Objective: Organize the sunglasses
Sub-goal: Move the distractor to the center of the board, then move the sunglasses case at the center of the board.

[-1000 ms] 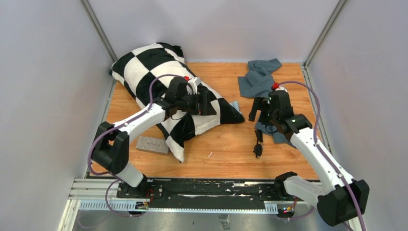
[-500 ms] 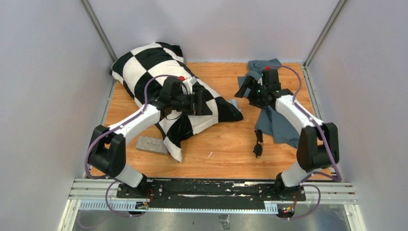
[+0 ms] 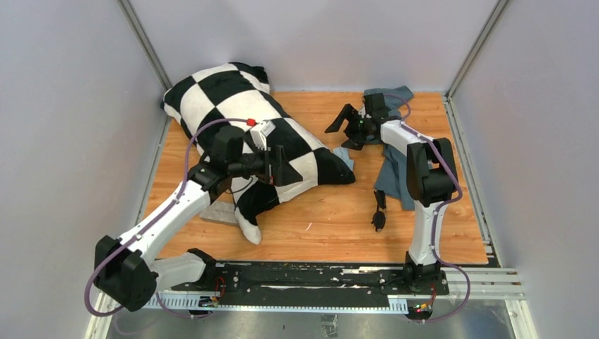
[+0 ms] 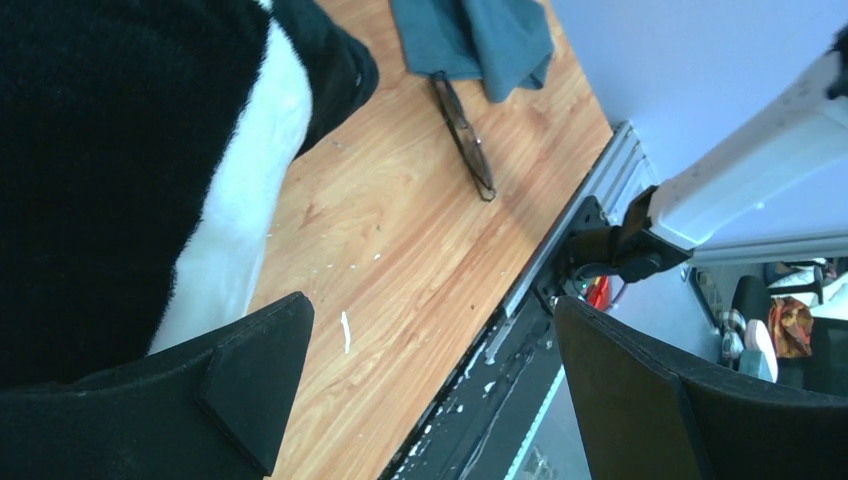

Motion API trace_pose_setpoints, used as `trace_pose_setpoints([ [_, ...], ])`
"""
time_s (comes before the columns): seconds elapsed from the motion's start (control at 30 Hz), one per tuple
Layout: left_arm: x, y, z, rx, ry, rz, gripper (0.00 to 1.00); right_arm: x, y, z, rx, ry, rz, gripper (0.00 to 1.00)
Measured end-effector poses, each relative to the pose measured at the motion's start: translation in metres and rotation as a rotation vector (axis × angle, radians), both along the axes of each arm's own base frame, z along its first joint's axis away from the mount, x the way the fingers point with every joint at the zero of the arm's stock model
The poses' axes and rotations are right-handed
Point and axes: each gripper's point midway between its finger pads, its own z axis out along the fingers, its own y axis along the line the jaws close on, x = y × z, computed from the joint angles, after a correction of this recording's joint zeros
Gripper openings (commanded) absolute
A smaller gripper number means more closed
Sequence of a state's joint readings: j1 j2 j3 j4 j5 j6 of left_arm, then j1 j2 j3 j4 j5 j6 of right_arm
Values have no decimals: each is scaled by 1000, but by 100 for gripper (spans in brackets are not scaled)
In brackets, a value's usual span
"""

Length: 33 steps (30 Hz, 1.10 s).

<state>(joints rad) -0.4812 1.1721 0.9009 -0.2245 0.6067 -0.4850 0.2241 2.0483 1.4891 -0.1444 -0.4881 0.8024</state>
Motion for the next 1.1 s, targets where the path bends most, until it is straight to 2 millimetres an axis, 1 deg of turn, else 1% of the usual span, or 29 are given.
trace_pose_setpoints([
  [0.1,-6,2,16,-25,-43,-2,100,0,7,-5,-6,16,14,95],
  [0.2,-10,3,25,-38,-65,-2,100,-4,10,-10,-15,35,19,95],
  [0.33,-10,4,25,-35,-62,0,100,-14,7,-25,-45,80,14,95],
  [0.4,-10,5,23,-31,-57,3,100,-22,3,-36,-64,113,8,95],
  [0.5,-9,5,21,-26,-53,7,100,-32,-4,-37,-80,117,-3,95],
  [0.63,-7,5,16,-13,-41,17,100,-67,-23,-42,-124,150,-35,95],
  [0.73,-6,5,11,2,-29,21,100,-97,-43,-44,-159,185,-69,95],
  [0.83,-8,5,4,25,-12,21,100,-117,-61,-45,-194,204,-104,95],
  [0.9,-9,5,1,35,-5,20,100,-127,-69,-40,-210,204,-114,96],
  [0.93,-9,5,0,38,-4,20,100,-130,-71,-34,-213,194,-117,95],
  [1.0,-10,6,-1,46,-5,21,100,-130,-72,-15,-207,144,-116,96],
  [1.1,-9,11,-2,77,-5,41,100,-127,-71,27,-183,15,-102,96],
])
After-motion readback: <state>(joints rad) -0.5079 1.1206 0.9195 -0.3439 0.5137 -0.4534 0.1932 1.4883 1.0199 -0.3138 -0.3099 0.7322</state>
